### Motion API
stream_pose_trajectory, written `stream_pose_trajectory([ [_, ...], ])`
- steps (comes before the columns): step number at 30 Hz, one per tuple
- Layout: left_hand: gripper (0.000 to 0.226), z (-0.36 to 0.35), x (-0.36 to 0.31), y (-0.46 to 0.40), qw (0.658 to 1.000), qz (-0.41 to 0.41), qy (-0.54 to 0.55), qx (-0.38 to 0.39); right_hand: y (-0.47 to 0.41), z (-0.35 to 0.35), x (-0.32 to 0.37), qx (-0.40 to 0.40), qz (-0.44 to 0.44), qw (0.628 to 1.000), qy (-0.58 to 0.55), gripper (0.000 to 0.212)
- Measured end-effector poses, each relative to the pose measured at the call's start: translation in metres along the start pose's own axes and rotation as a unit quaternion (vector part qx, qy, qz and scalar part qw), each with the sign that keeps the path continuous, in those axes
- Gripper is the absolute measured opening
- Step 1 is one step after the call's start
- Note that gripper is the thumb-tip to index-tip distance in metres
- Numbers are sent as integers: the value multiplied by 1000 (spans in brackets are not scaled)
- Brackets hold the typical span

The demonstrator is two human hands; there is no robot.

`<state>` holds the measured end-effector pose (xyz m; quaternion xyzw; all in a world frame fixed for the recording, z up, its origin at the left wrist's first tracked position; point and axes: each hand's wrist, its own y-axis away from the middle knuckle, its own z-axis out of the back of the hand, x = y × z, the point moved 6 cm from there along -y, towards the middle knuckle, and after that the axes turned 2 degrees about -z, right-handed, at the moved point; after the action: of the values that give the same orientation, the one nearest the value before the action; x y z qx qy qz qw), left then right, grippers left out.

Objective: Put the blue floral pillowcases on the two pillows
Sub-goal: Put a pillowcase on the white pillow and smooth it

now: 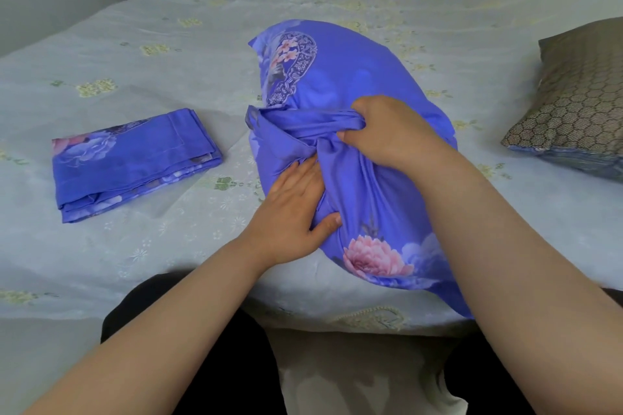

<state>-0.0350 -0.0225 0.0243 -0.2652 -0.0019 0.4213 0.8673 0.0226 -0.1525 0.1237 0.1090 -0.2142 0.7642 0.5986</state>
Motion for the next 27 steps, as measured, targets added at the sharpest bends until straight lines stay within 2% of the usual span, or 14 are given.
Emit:
stream_pose_trajectory([
  [2, 73, 0, 0, 4, 1000, 5, -5, -3, 3, -4, 3, -7, 5, 1000, 13, 30],
  [5, 73, 3, -1, 6, 1000, 3, -13, -21, 10, -7, 2, -47, -26, 998, -15, 10],
  [8, 71, 6, -2, 6, 999, -6, -8, -37, 20, -14, 1, -83, -62, 994, -25, 19],
  [11, 71, 9, 1, 7, 998, -4, 3, -55, 17, -35, -7, 1, -111, 982, -152, 18],
  [14, 73, 15, 0, 10, 997, -12, 17, -72, 17, -54, -15, 130, -181, 910, -349, 18],
  [16, 73, 20, 1, 7, 997, -14, 20, -68, 19, -58, -19, 179, -200, 870, -413, 15],
  [18, 72, 23, 2, 3, 999, -5, 7, -50, 13, -55, -22, 190, -191, 880, -392, 15],
  [19, 71, 24, 4, 2, 999, -1, -11, -39, 7, -50, -22, 170, -171, 905, -350, 17],
  [21, 65, 28, 5, -1, 998, -3, -55, -22, -4, -34, -15, 72, -112, 964, -231, 21],
  [22, 62, 30, 4, -2, 997, -7, -76, -19, -6, -27, -10, 3, -84, 981, -176, 27],
  [24, 63, 32, 1, -3, 993, -21, -112, -8, 3, -24, -2, -112, -67, 985, -111, 31],
  [25, 67, 31, 0, -4, 991, -27, -127, 13, 7, -31, -1, -133, -70, 984, -92, 28],
  [27, 78, 26, 1, -2, 983, -18, -152, 101, 13, -50, 0, -109, -71, 990, -54, 26],
])
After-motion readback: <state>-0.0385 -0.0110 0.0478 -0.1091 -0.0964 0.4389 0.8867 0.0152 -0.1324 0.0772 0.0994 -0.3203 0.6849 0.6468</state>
